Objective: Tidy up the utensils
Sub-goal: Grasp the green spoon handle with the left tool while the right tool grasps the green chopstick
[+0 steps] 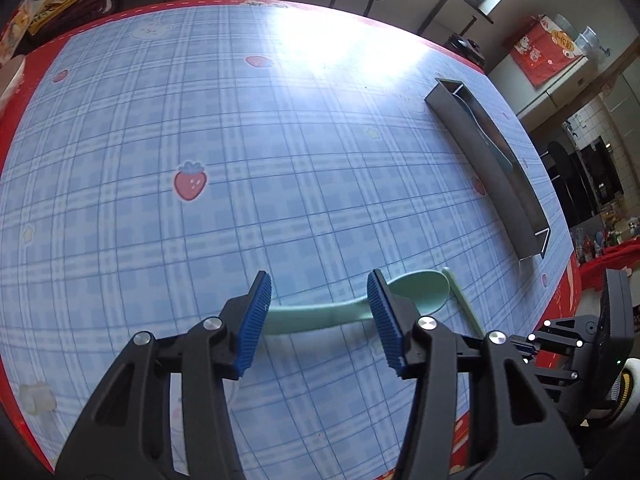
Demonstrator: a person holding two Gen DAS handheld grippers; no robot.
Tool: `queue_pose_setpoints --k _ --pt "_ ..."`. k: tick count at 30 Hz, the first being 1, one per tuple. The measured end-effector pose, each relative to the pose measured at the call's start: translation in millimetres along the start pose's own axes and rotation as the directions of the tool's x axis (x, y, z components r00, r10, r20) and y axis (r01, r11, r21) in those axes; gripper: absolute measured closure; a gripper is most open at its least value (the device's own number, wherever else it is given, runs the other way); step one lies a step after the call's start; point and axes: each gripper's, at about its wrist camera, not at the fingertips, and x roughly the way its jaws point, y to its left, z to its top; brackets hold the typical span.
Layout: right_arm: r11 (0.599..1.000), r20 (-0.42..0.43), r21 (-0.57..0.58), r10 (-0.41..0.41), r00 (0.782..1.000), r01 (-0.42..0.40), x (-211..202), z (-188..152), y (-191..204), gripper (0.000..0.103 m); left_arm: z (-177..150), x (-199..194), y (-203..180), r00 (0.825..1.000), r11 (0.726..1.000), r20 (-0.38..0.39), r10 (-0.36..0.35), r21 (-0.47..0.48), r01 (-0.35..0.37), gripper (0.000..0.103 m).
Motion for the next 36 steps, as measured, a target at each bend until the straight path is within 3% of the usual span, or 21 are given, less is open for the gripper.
queue_pose_setpoints --k 9,23,33,36 --pt "1.0 -0.001 0.016 0.008 1.0 -0.008 -1.8 -4.2 -17.6 0.097 2.1 22.2 -3.9 0.988 0.99 -0.089 -0.127 0.047 0.132 0.052" --pt "1.0 -0.002 -0.002 0.016 1.0 -0.016 -0.7 -3.3 -17.8 0.097 -36.3 22.4 -16.6 0.979 0.977 -0.169 -0.111 0.162 0.139 0.042" --pt "1.0 0.008 0.001 0.019 1.0 -0.019 -1.8 -4.8 -18.8 0.097 -64.6 20.2 -41.7 0.972 0.918 -0.235 -0.011 0.383 0.103 0.042" --pt "1.0 0.007 0.0 0.019 1.0 -0.019 -1.7 -4.7 -19.1 0.097 -67.0 22.4 -46.9 0.971 0.911 -0.238 0.016 0.403 0.083 0.046"
